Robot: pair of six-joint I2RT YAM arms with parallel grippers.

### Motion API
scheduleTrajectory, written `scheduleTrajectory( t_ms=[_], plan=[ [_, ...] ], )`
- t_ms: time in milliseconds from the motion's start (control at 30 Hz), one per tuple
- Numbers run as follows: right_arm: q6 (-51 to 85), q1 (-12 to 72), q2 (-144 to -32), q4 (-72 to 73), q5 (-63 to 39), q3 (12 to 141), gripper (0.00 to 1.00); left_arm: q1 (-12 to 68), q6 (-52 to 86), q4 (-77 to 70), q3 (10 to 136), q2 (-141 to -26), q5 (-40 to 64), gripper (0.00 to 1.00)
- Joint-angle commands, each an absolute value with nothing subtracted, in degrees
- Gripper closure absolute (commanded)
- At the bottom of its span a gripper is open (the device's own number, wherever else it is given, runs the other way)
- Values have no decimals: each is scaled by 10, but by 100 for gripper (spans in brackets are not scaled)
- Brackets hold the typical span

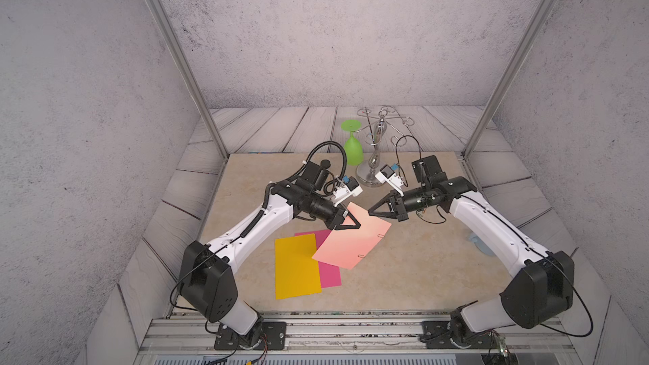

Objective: Unclip the paperclips from the documents
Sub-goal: Remove the paper clip from the document.

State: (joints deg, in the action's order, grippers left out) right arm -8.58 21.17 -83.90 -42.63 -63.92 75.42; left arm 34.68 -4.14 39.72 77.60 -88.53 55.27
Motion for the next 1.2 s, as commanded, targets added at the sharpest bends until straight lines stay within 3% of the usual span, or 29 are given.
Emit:
scheduleTrajectory(
  t_ms=[0,1167],
  plan=[
    [-89,206,-826,-425,-641,763,96,345,-60,420,770,-874,552,100],
    [-83,198,-827,-420,-645,763,96,345,-66,427,758,-873,537,100]
  ],
)
